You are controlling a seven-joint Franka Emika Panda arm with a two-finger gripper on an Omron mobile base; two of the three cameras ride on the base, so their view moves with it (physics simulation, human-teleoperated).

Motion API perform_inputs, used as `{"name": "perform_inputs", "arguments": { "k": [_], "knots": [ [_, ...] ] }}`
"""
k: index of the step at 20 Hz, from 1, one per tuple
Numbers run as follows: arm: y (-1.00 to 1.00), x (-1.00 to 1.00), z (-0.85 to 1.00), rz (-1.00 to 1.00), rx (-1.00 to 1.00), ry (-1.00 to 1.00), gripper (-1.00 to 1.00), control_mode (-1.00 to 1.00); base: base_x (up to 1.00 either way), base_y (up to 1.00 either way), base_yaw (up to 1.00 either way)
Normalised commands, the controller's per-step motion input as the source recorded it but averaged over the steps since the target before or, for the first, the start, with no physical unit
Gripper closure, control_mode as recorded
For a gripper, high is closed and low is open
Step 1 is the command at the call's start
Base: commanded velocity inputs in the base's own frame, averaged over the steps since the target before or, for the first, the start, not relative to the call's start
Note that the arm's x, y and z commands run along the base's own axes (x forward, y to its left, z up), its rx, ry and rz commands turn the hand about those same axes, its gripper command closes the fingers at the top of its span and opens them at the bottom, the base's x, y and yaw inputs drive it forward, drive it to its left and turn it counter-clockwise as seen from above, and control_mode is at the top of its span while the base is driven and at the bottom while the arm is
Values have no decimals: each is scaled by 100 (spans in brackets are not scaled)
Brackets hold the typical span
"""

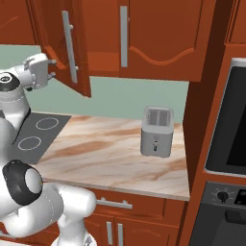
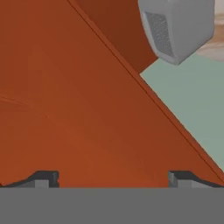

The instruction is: Close all open cabinet doors.

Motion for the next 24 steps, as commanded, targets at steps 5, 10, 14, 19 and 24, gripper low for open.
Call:
{"name": "perform_inputs", "arguments": {
  "k": [5, 10, 14, 19, 24],
  "knots": [
    [-66, 60, -1, 6, 0, 0, -100, -100, 0, 0, 0],
    [-65, 65, 0, 16, 2, 0, -100, -100, 0, 0, 0],
    [-68, 77, 0, 23, 5, 0, -100, -100, 0, 0, 0],
    [-63, 83, -4, 30, 6, 0, -100, -100, 0, 0, 0],
    [-54, 78, -8, 31, 6, 0, -100, -100, 0, 0, 0]
  ]
}}
